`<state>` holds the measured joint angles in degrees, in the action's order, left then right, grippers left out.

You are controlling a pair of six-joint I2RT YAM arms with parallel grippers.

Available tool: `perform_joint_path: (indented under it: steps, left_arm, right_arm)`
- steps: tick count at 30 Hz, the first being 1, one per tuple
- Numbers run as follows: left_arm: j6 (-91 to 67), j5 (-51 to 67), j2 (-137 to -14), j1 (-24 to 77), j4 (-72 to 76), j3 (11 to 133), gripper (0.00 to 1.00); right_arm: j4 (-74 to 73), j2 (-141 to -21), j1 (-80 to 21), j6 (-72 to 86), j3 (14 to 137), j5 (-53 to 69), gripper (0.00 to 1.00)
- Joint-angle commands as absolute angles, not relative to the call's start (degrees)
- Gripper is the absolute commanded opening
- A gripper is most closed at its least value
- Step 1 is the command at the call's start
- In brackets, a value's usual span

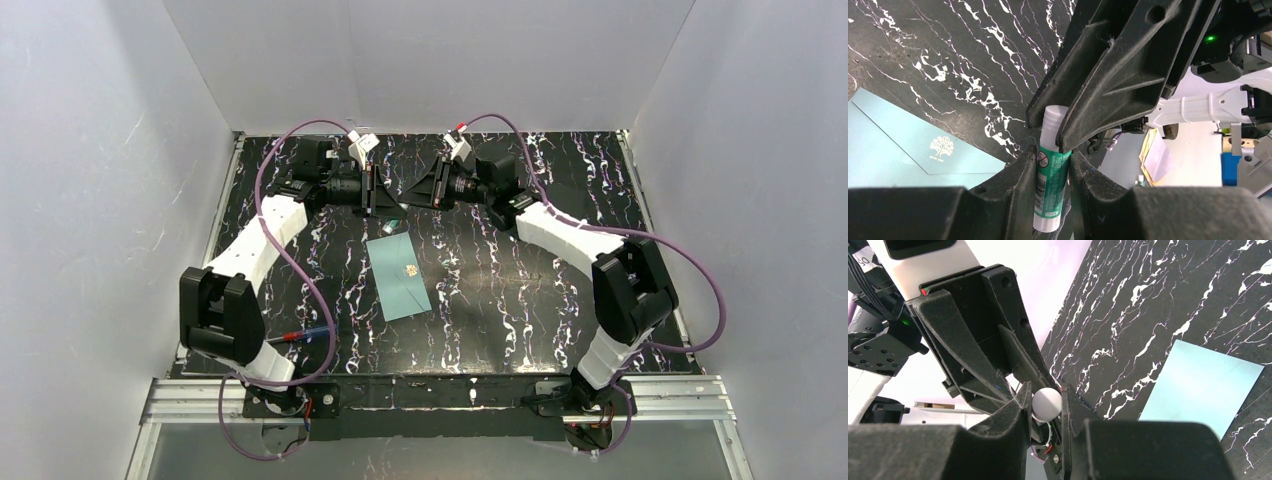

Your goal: Place the letter into the envelope and seal it

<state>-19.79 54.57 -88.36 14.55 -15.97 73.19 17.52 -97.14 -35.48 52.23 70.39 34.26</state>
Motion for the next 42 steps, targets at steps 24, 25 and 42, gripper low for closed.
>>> perform_joint_path:
  steps: [24,25,42]
  left_arm:
    - [-33.55,27.03,-86.88,25.65,-2.76,62.35,0.00]
    - [-33.48,25.12,-89.33,27.98,-2.92,63.66,0.00]
    - [-24.76,-11.82,-112.45,49.14,-12.59,79.83,0.13]
  right_arm:
    - [-15.95,-87.45,-23.82,45.52,69.01,10.30,0.80]
    - [-18.47,-86.21,-23.82,44.58,68.36,7.76,0.80]
    - [-34.15,-69.45,-23.82,42.45,61.57,-9.75,0.80]
